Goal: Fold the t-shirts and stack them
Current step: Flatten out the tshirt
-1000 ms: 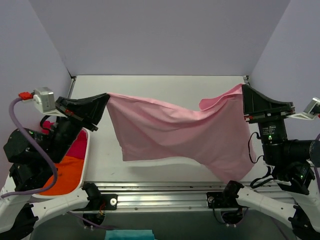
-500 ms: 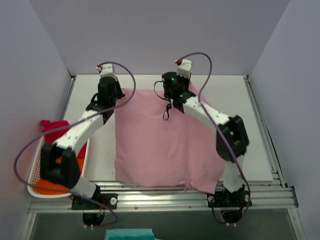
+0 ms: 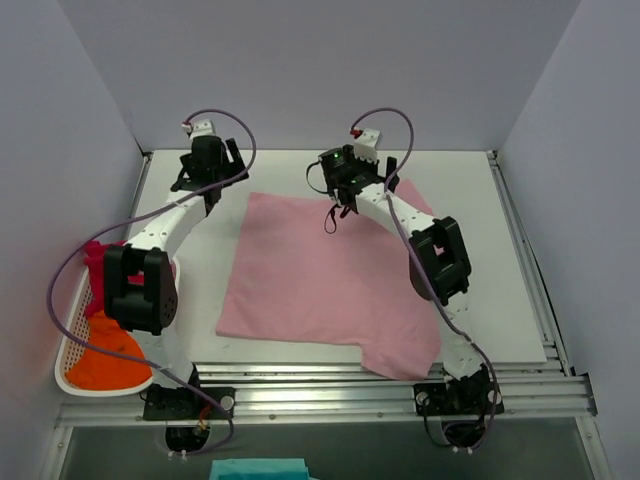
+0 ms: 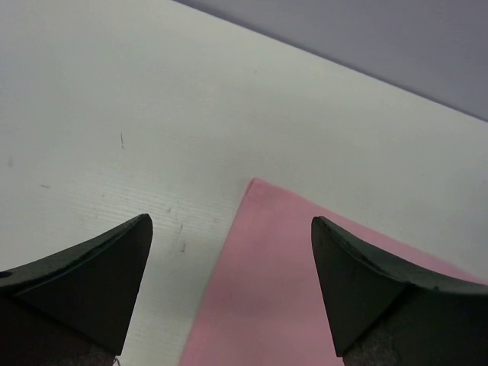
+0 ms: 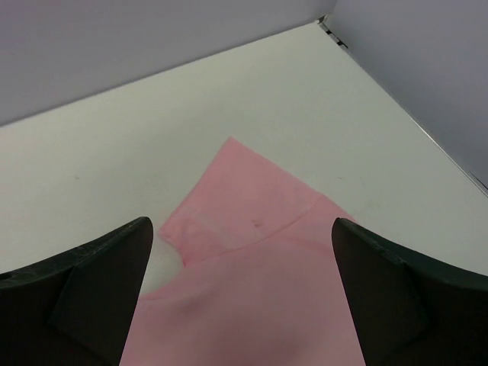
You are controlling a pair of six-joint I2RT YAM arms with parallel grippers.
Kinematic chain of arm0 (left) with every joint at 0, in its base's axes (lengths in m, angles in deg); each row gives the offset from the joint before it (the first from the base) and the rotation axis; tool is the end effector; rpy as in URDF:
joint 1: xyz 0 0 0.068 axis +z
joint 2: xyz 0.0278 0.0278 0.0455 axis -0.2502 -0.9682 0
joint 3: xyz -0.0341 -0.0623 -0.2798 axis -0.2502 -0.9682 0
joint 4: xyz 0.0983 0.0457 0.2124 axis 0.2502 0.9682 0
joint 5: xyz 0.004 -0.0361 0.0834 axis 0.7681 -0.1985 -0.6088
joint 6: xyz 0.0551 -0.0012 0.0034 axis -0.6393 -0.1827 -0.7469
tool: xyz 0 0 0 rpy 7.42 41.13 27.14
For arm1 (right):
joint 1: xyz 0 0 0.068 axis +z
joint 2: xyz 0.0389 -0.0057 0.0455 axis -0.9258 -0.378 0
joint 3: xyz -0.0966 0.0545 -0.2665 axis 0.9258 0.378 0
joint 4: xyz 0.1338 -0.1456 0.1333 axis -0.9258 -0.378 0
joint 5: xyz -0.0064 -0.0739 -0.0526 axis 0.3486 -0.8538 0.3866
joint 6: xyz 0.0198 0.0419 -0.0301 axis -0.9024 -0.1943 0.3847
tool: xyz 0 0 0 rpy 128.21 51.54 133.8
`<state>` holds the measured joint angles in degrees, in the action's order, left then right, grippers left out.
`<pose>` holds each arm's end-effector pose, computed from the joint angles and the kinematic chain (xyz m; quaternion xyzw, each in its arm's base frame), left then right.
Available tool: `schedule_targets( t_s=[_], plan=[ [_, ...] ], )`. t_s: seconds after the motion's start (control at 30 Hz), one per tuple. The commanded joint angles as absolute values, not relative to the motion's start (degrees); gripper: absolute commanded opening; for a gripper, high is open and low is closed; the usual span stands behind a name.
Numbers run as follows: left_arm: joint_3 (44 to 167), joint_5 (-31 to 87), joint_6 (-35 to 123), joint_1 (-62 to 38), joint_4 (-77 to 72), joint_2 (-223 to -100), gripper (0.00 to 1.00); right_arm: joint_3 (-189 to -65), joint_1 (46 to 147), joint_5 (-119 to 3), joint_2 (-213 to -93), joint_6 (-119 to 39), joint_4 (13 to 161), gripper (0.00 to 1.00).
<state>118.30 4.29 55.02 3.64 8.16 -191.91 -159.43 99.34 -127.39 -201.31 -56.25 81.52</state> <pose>0.4127 -0.0691 0.3094 -0.1572 0.8432 -0.0349 0.5129 0.4486 0.2365 0.2632 0.2114 0.7510 -0.1886 0.5965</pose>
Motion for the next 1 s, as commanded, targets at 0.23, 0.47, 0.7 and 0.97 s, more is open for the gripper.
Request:
schedule_targets(
  t_s=[0.23,0.47,0.7,0.97],
  plan=[
    [105.1,7.1,57.2,3.8,-1.9,-180.7,0.95,-134.3,94.8,-124.1,-178.6,-70.0,82.2,0.99],
    [109.8,12.5,59.5,3.8,0.6,-190.5,0.9,-123.4,84.0,-107.4,-178.4,-72.9,89.7,0.11],
    [113.7,14.5,60.8,3.8,0.2,-195.9,0.79,-127.2,81.9,-103.6,-184.9,-71.7,89.9,0.0],
    [117.3,15.1,60.7,4.6,-1.7,-200.3,0.77,-133.4,81.1,-99.5,-193.6,-71.5,89.5,0.0]
  ],
)
